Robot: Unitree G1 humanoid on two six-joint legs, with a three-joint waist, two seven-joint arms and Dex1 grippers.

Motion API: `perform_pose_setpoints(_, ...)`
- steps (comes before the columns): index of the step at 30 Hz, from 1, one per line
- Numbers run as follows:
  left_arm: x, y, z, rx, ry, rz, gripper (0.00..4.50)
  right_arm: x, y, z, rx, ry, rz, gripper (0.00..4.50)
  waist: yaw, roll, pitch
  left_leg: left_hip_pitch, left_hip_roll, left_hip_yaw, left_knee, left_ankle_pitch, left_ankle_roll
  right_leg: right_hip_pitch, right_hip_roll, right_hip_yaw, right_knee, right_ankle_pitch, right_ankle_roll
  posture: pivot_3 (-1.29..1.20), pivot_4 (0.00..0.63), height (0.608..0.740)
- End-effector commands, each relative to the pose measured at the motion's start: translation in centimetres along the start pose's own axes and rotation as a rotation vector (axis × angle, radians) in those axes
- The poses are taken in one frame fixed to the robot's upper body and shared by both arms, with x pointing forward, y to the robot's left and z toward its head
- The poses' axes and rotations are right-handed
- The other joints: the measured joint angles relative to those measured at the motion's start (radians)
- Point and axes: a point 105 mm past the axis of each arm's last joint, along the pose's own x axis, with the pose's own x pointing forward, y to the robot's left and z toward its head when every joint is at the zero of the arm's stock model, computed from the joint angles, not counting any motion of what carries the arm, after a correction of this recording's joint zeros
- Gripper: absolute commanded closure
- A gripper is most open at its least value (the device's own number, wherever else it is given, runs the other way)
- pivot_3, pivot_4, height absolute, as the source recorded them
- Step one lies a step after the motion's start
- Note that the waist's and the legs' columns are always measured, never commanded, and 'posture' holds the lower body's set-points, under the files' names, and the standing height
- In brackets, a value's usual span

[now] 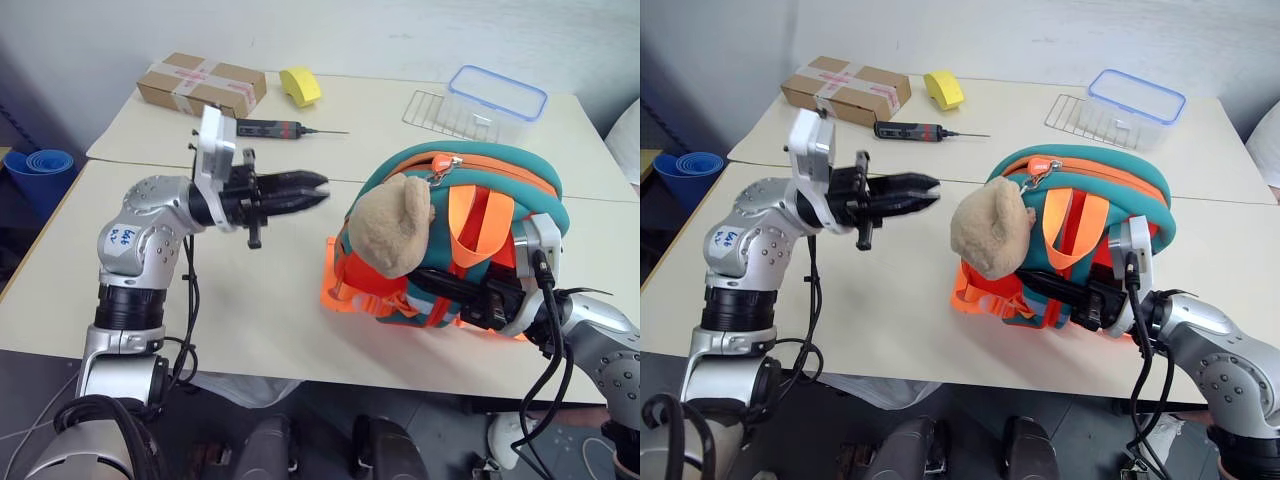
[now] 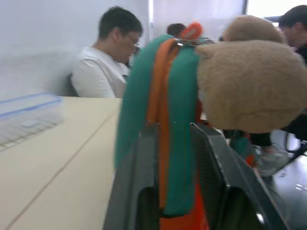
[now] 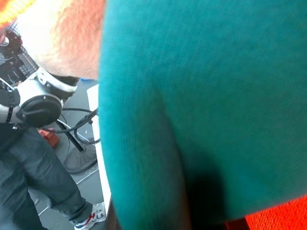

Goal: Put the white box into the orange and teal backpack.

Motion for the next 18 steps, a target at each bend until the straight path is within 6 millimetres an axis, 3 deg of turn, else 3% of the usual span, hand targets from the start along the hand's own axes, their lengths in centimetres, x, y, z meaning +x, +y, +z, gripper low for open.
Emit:
perform_pose_setpoints(1,0.9,-1.8,1.4,0.037,-0.022,-0.076,2.25,-0.2,0.2,0.8,-0.039,-0.026,0.003,4.5,0.0,0.0,0.0,0.0,0.0,0.0,0.0,0.0,0.0,0.0,0.0,0.0,0.0,0.0,0.0,0.0,0.15,0.74)
perform_pose_setpoints(6,3.7,-2.4,1.5,0.164,-0.054,-0.117,0.77,0.0,0.2,0.8,-0.037,-0.026,0.018,4.5,0.003,0.0,0.0,0.0,0.0,0.0,0.0,0.0,-0.001,0.0,0.0,0.002,0.0,0.0,0.0,0.0,0.15,0.74)
perform_pose_setpoints(14,6.6,-3.7,0.3,0.175,-0.09,-0.22,0.77,0.0,0.2,0.9,-0.041,-0.025,0.028,4.5,0.002,0.0,0.0,0.0,0.0,0.0,0.0,0.0,0.0,0.0,0.0,0.001,0.0,0.0,0.0,0.0,0.15,0.74)
perform_pose_setpoints(17,7.1,-3.7,0.6,0.179,-0.12,-0.235,1.27,0.0,0.2,0.9,-0.041,-0.024,0.027,4.5,0.002,0.0,0.0,0.0,0.0,0.0,0.0,0.0,0.0,0.0,0.0,0.001,0.0,0.0,0.0,0.0,0.15,0.74)
perform_pose_setpoints(18,7.3,-3.8,0.6,0.177,-0.127,-0.242,1.66,0.0,0.2,0.8,-0.04,-0.025,0.026,4.5,0.002,0.0,0.0,0.0,0.0,0.0,0.0,0.001,0.0,0.0,0.0,0.001,0.0,0.0,0.0,0.0,0.15,0.74)
